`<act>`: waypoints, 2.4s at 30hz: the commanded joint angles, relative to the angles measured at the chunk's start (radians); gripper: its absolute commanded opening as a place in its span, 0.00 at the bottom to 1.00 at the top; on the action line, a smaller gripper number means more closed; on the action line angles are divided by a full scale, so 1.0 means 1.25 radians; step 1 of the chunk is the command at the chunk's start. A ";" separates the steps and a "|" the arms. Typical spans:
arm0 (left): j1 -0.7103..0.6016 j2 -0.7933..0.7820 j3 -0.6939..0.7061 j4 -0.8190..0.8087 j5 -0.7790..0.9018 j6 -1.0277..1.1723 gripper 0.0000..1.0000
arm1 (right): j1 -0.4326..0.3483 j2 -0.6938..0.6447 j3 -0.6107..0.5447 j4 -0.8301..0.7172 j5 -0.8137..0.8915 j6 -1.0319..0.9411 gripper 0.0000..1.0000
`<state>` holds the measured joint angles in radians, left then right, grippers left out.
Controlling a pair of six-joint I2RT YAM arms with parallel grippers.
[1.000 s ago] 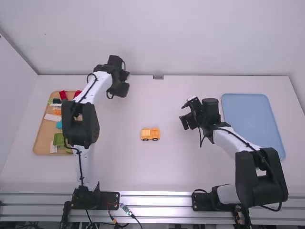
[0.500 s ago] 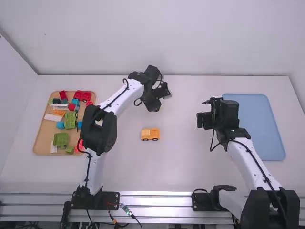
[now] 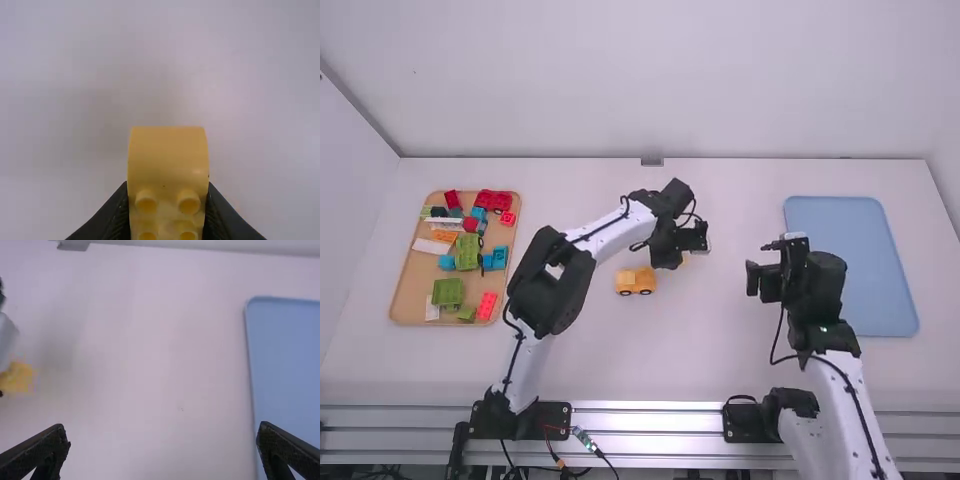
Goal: Assemble lego blocks to make yellow taxi
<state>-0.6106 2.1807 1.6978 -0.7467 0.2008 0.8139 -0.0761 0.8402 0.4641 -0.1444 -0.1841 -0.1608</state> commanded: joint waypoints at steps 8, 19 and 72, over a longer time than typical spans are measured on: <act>-0.076 0.011 -0.092 0.081 -0.037 0.027 0.02 | 0.027 -0.122 -0.020 -0.026 -0.020 -0.025 0.99; -0.089 0.011 -0.138 0.138 -0.091 0.026 0.05 | 0.020 -0.006 -0.019 0.042 -0.023 -0.026 0.99; 0.166 -0.468 -0.504 0.374 -0.180 -0.236 0.99 | 0.204 0.690 0.229 0.156 -0.326 -0.590 0.99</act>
<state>-0.4030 1.6234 1.0878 -0.2737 0.0521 0.6521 0.1711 1.6711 0.7189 0.0612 -0.5655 -0.8295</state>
